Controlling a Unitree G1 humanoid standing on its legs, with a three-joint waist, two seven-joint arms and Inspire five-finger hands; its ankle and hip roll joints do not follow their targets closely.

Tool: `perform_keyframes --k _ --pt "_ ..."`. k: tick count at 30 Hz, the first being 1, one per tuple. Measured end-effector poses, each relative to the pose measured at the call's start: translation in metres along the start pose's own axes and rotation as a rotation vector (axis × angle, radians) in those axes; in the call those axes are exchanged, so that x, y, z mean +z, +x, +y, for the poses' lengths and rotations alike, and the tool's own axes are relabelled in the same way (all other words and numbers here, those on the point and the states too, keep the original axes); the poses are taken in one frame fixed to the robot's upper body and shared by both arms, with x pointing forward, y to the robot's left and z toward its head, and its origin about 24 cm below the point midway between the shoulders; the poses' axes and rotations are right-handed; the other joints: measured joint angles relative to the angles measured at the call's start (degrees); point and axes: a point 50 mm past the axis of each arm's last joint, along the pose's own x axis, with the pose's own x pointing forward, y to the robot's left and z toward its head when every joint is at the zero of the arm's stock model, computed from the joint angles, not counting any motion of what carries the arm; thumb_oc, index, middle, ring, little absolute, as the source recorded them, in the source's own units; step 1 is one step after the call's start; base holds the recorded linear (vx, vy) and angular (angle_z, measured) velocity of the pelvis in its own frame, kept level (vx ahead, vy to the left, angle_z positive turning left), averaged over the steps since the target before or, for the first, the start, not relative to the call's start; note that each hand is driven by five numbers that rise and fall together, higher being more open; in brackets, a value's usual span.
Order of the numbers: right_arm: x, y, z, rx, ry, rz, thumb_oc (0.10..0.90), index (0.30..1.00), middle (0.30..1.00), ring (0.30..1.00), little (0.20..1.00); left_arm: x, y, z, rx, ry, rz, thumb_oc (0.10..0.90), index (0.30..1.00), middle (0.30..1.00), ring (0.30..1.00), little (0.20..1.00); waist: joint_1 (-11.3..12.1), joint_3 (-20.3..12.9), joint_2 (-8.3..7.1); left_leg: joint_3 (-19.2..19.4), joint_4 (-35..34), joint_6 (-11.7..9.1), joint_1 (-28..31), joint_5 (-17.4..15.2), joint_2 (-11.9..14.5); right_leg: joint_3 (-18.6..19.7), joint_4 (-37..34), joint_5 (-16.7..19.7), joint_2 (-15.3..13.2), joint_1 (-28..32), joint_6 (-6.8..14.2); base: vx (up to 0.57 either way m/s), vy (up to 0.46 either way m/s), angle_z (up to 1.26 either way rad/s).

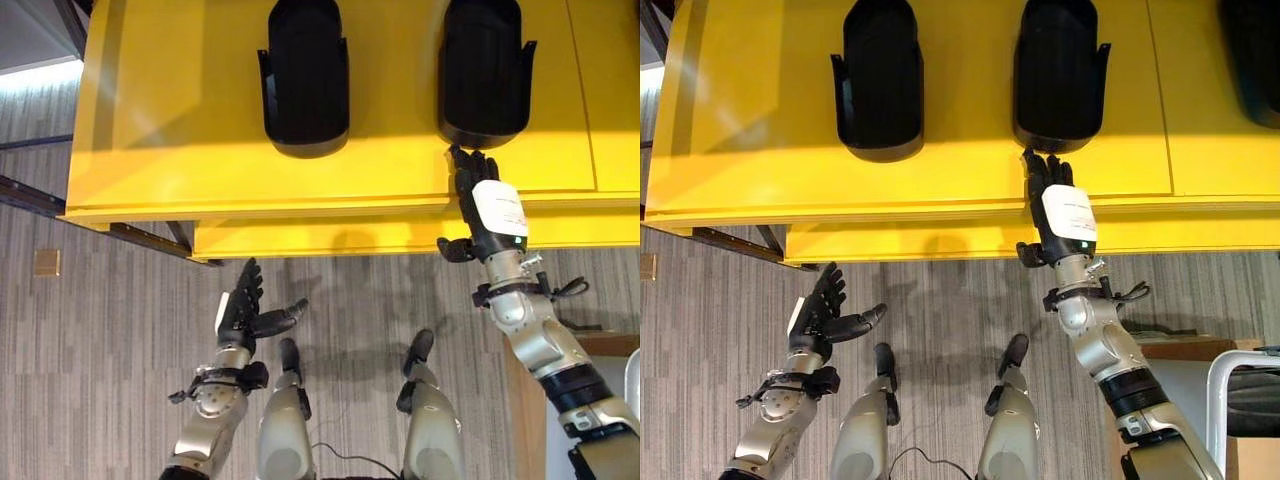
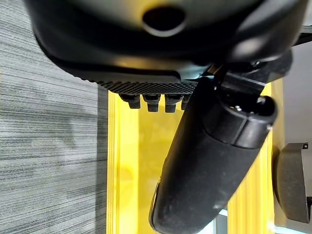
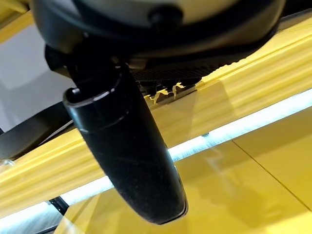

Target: Move parts from the plastic box to the shelf.

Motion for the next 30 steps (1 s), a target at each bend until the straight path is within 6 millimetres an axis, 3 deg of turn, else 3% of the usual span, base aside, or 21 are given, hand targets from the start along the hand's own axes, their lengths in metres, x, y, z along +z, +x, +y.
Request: perform_keyframes --k 30 --pt "-0.008 0.011 -0.012 -0.034 -0.071 -0.001 0.9 1.0 1.0 1.0 1.0 0.001 0.006 -0.006 -0.002 -0.025 -0.008 0.9 1.0 1.0 1.0 1.0 0.0 0.5 0.39 -0.1 -0.6 0.2 -0.8 0.4 -0.6 -0.1 0.3 -0.1 -0.3 -1.1 0.2 0.0 0.0 0.0"
